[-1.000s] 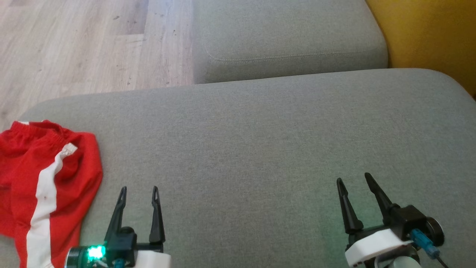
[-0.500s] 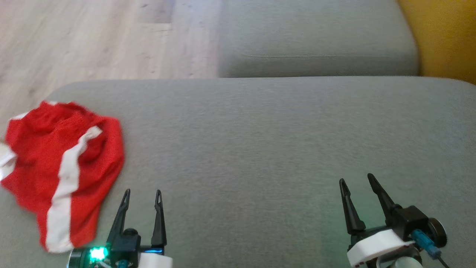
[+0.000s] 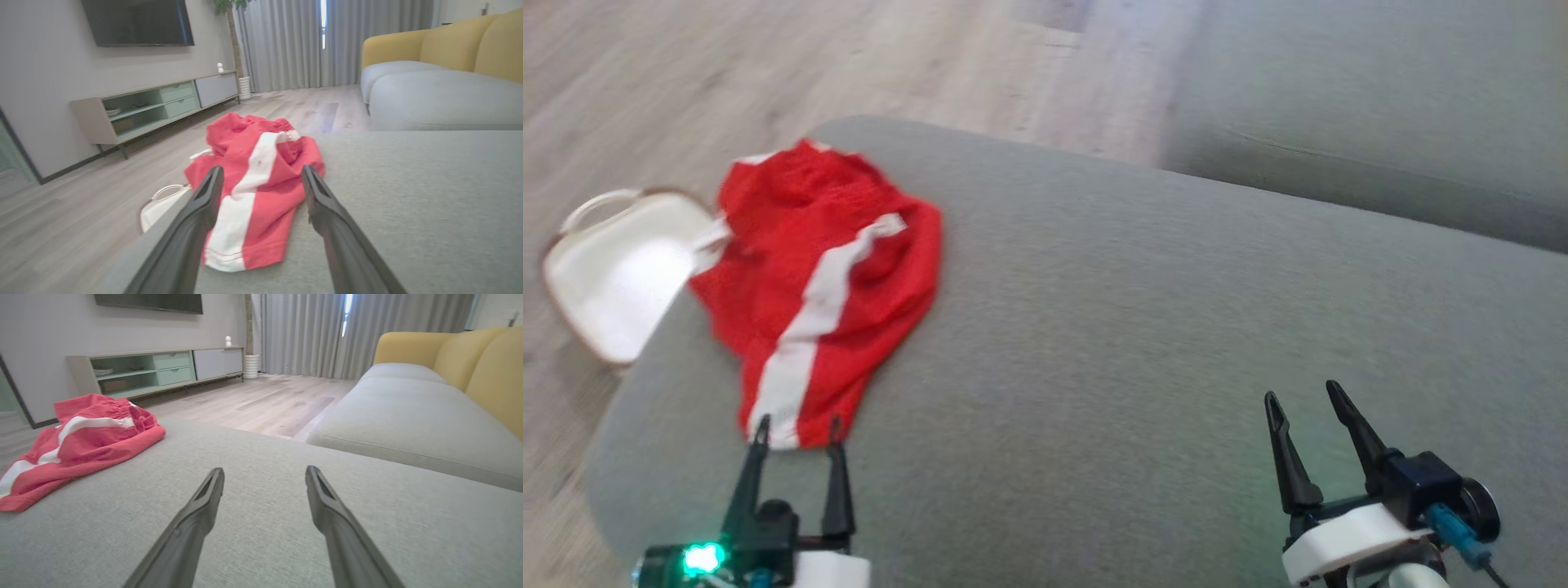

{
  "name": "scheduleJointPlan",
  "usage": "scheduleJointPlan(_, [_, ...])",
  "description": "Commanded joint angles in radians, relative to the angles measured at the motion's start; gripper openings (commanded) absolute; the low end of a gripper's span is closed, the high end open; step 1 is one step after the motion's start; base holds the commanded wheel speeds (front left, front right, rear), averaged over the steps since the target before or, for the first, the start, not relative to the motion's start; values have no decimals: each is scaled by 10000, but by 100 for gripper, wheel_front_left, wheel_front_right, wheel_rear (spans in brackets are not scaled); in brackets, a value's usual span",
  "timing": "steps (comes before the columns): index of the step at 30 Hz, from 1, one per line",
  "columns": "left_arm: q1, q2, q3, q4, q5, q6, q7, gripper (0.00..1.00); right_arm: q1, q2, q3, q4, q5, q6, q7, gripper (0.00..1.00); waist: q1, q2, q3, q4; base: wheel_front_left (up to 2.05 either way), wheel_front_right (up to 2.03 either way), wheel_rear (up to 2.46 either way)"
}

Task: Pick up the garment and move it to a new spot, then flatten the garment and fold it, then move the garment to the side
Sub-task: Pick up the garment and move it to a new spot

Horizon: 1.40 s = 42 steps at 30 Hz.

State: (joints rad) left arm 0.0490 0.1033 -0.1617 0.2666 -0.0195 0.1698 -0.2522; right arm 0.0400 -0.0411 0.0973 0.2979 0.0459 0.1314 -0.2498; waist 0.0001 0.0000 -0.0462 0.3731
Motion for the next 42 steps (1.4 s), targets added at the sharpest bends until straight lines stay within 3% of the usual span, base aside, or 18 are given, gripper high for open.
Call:
scheduleJointPlan(1, [-297,140,383,-376,-49,95,-95,100,-357,-91,223,-365,52,-7,-120,100,-1,0,30,538,0,0,0])
scheduleJointPlan(11, [-1030,619,710,-759,89,158,-95,100,-311,-91,111,-335,-333,-7,-120,100,-1,0,582,1341,0,0,0])
scheduleJointPlan(15, [-2246,849,626,-1085,246,4,-95,100,-532,-145,-19,-437,-927,-7,-120,100,-1,0,1414,1280,0,0,0])
scheduleJointPlan(19, [-4104,1104,457,-817,348,-356,-95,100,-902,-710,-23,-623,-1197,-7,-120,100,-1,0,2398,1113,0,0,0])
scheduleJointPlan(25, [-7556,911,-149,1252,165,-1460,455,100,-1275,-1956,25,-990,-1244,-7,-120,100,-1,0,3823,951,0,0,0])
scheduleJointPlan(30, [-10038,714,-491,3823,65,-2210,2100,100,-1456,-2726,-54,-1284,-1127,-7,-120,100,-1,0,4686,712,0,0,0])
scheduleJointPlan(38, [-11827,1036,-412,7299,-157,-2409,4959,100,-1669,-3025,-54,-1573,-947,-7,-120,100,-1,0,5322,22,0,0,0])
scheduleJointPlan(42, [-11967,1286,-325,8251,-257,-2293,5474,100,-1651,-2972,-138,-1594,-919,-7,-120,100,-1,0,5389,-203,0,0,0])
